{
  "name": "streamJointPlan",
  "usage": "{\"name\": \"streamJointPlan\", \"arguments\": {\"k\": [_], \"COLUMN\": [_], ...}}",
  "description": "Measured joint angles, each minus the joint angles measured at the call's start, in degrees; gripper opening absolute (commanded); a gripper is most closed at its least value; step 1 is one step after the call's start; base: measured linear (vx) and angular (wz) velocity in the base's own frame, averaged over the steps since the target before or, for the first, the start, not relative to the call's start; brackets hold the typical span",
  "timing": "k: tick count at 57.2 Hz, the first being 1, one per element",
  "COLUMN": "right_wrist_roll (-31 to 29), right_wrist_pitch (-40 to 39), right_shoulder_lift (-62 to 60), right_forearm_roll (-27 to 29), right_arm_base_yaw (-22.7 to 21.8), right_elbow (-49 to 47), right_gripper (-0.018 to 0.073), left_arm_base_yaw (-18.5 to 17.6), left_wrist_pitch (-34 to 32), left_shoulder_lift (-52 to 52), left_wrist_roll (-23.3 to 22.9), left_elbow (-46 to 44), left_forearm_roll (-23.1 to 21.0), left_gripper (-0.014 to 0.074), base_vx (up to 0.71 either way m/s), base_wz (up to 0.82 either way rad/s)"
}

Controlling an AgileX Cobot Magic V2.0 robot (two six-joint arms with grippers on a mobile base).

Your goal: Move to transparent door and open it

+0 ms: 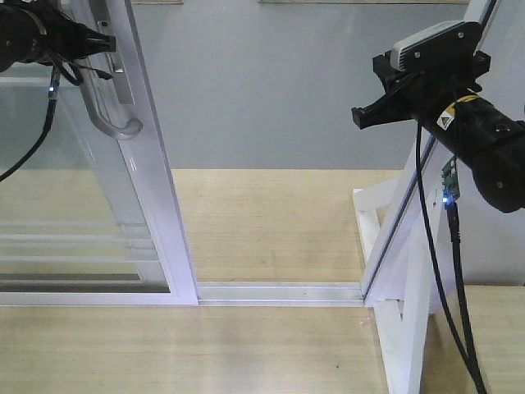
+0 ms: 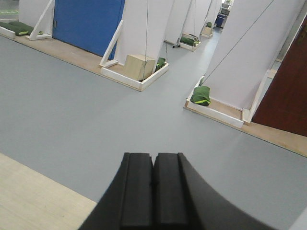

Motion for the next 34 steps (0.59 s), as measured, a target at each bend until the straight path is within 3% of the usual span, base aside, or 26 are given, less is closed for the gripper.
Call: {"name": "streamJointPlan", "arguments": {"k": [10,34], "right_wrist_roll": [0.0,0.1], "right_wrist_pitch": [0.0,0.0], "right_shoulder_lift": [0.0,0.0], "right_forearm_roll": [0.0,0.0], "right_arm_base_yaw": [0.0,0.0], "right_elbow": [0.0,0.0], "right_gripper": [-0.0006,-0.0006], "left_arm_base_yaw": [0.0,2.3], "left_wrist_pitch": [1.7,3.2], "left_shoulder_lift": [-1.0,-6.9], "left_wrist_roll": [1.1,2.3], "left_elbow": [0.0,-0.5], "left_forearm_roll": [2.1,1.6], "left_gripper": [0.0000,0.0000], "base_vx": [0.00,0.00], "base_wz": [0.00,0.00]}}
